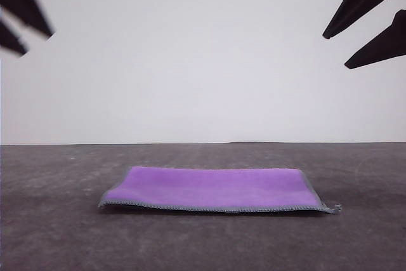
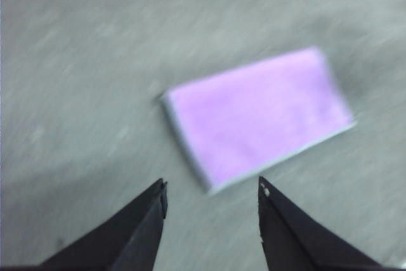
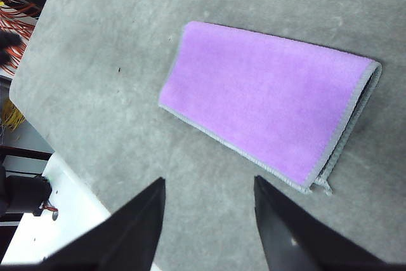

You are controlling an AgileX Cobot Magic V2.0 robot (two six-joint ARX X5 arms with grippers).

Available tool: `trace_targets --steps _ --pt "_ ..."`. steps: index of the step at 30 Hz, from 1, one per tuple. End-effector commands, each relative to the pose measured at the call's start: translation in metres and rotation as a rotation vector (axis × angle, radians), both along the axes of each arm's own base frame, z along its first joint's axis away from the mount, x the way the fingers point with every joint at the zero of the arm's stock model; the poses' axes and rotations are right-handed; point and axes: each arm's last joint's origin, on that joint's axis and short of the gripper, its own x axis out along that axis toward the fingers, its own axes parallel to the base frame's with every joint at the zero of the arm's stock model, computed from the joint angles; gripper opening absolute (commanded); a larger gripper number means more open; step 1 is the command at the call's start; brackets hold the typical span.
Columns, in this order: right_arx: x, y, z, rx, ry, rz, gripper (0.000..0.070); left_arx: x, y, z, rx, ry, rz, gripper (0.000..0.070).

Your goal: Fold clothes

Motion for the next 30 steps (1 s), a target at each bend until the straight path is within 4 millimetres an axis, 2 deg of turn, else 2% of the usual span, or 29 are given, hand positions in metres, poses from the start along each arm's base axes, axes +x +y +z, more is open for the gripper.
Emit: trace_targets --steps 1,6,9,13,23,30 --pt "0.001 0.001 0.001 -0.003 -0.001 -0.001 0.0281 -0.006 0.002 -0.004 -0.007 -0.035 -0.002 0.0270" --pt "-0.001 -0.001 -0.003 -0.042 0.059 -0.051 0.0281 -0.025 0.009 -0.014 -0.030 -0.094 0.000 0.0270" --pt "0.001 -0.001 -0.006 -0.053 0.106 -0.098 0.0281 -0.029 0.010 -0.011 -0.040 -0.120 0.000 0.0271" --pt "0.014 0.001 -0.016 -0.080 0.142 -0.136 0.0281 -0.030 0.010 -0.010 -0.043 -0.128 0.000 0.0271" --pt "0.064 0.012 -0.068 -0.119 0.216 -0.115 0.0282 -0.030 0.010 -0.010 -0.044 -0.130 0.000 0.0271" --pt "0.079 0.015 -0.101 -0.150 0.282 -0.092 0.0282 -0.030 0.010 -0.010 -0.044 -0.130 0.000 0.0271"
